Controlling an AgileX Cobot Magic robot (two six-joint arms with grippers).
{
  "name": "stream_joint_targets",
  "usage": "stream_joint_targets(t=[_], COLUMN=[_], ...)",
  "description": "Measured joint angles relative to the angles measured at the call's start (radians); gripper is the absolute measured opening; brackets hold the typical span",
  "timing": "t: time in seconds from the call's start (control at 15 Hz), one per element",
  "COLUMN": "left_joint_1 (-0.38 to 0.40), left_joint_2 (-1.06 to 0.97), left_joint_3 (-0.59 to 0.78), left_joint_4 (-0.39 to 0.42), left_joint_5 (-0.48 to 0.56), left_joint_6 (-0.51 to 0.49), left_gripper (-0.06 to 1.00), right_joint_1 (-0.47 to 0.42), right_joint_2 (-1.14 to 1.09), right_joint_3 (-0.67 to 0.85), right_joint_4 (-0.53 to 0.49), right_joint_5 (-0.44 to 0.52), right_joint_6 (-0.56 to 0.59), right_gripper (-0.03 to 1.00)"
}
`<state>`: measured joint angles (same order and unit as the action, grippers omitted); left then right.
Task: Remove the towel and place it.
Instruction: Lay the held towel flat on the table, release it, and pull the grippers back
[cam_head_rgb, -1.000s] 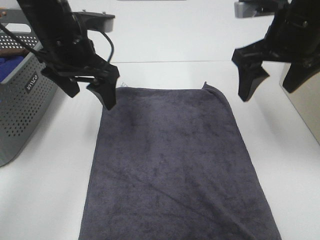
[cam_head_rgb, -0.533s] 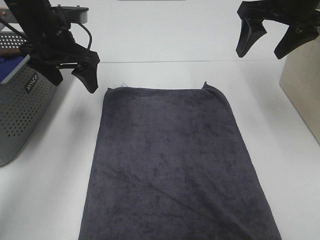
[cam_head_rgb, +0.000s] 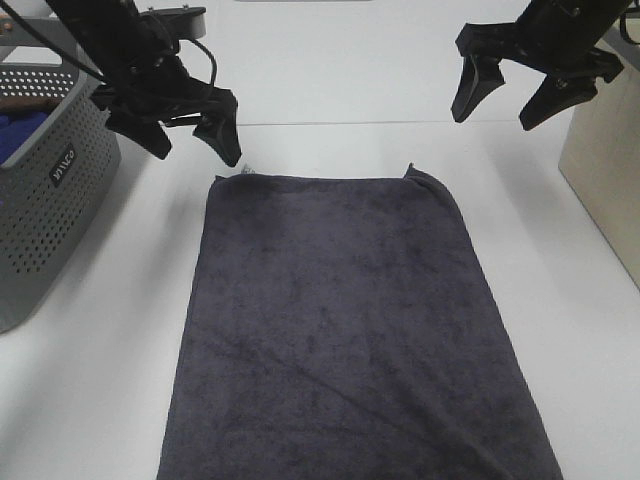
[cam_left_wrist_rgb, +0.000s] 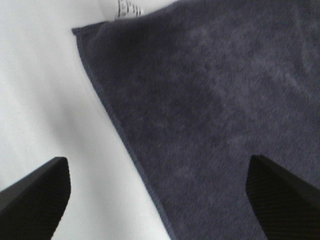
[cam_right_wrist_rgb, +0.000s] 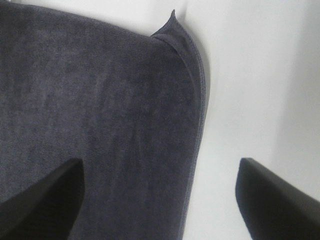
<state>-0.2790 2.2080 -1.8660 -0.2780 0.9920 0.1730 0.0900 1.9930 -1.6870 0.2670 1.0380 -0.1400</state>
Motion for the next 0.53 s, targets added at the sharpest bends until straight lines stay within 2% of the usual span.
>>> stream_joint_targets(t=[0.07,0.33,0.53], left_joint_1=[0.0,0.0,0.02], left_joint_2=[0.093,0.267,0.372], left_joint_3=[-0.135,-0.343,-0.459], left_joint_4=[-0.038,-0.044,-0.053], left_joint_5=[0.017,0.106,0.153], left_joint_6=[0.0,0.003,-0.001], left_gripper=[0.89,0.89,0.89], right_joint_1=[-0.042,-0.06,-0.06], right_joint_2=[0.096,0.244,0.359], right_joint_3=[-0.083,-0.281,-0.42], right_joint_4=[0.072,0.098,0.081], right_joint_5=[0.06,0.133,0.168], right_joint_6=[-0.053,-0.075,-0.076], right_gripper=[0.79,0.79,0.79])
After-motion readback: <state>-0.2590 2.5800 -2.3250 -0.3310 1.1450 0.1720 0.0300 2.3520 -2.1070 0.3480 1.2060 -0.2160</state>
